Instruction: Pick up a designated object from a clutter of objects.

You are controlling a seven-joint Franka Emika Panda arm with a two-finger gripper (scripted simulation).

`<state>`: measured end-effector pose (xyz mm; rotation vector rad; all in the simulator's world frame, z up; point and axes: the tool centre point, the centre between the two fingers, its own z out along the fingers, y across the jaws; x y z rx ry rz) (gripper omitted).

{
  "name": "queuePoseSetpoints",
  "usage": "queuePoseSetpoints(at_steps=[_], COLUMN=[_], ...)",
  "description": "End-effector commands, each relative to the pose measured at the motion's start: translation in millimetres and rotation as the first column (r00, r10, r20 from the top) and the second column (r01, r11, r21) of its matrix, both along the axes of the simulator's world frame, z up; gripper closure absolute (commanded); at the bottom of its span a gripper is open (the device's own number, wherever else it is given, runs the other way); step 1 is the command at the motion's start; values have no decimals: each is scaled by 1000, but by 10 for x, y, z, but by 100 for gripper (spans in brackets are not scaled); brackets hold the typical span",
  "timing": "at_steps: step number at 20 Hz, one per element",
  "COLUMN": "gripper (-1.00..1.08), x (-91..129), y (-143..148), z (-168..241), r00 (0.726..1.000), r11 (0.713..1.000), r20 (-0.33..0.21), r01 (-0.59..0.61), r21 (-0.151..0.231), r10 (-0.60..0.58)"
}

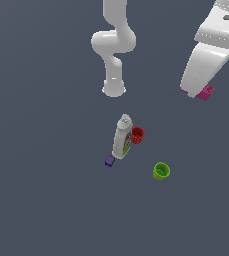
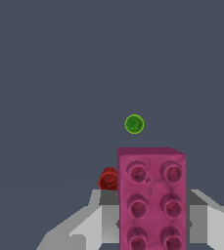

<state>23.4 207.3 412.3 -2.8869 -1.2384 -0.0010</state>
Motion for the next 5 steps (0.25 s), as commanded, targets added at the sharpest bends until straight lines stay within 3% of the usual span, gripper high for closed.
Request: queuePoseSetpoints(at_steps=[1,5], gripper=[108,108], x=[9,15], y=[5,8], z=[60,90], r00=[1000,1000], r11=[1000,1000], r20=[-1,-1], r01=[0,0], r21=[0,0], r10=[0,0])
